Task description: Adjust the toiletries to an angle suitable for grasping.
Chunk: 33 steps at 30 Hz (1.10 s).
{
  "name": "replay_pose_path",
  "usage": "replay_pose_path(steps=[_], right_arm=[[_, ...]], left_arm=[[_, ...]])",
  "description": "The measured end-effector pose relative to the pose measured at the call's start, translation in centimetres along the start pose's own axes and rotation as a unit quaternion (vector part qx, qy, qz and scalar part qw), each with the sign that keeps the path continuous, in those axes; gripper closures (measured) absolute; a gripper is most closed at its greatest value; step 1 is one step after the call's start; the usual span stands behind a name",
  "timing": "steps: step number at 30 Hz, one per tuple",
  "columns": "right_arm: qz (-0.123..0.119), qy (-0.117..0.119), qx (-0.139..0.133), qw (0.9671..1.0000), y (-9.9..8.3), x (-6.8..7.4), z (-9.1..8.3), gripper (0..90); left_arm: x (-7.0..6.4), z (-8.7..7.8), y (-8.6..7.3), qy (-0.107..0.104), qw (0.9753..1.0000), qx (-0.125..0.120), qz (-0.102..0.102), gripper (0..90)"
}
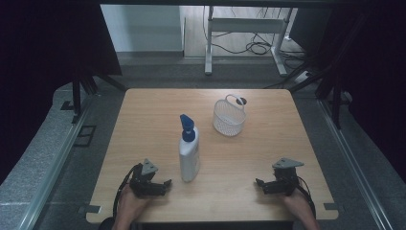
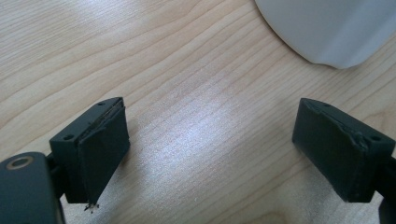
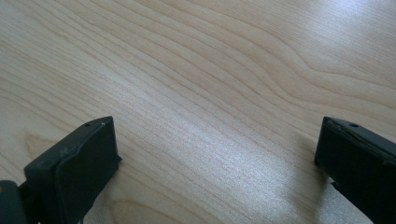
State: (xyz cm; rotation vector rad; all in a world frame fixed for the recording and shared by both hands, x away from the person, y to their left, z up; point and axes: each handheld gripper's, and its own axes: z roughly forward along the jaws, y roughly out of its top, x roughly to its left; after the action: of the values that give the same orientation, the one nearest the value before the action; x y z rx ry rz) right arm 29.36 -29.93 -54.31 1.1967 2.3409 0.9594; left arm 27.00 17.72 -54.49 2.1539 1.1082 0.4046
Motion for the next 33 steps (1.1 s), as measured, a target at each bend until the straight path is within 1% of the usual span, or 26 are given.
replay_pose_path(steps=[16, 24, 26, 29, 33], right_arm=[[0.000, 0.000, 0.000, 1.0000, 0.00, 0.00, 0.00, 0.0], [0.000, 0.000, 0.000, 1.0000, 0.01, 0.00, 0.00, 0.0], [0.000, 0.000, 0.000, 1.0000, 0.01, 0.00, 0.00, 0.0], [0.000, 0.000, 0.000, 1.0000, 0.01, 0.00, 0.00, 0.0], [0.000, 0.000, 0.000, 1.0000, 0.02, 0.01, 0.01, 0.0]], left_arm=[[0.06, 0.13, 0.15, 0.002, 1.0000, 0.000, -0.003, 10.3], [-0.05, 0.29, 0.39, 0.007, 0.9999, 0.002, -0.009, 10.4], [-0.06, 0.26, 0.46, 0.007, 0.9999, 0.003, -0.008, 12.5], [-0.13, 0.27, 0.59, 0.007, 0.9999, 0.005, -0.008, 13.1], [-0.32, 0.22, 0.80, 0.005, 1.0000, 0.004, -0.005, 17.3]])
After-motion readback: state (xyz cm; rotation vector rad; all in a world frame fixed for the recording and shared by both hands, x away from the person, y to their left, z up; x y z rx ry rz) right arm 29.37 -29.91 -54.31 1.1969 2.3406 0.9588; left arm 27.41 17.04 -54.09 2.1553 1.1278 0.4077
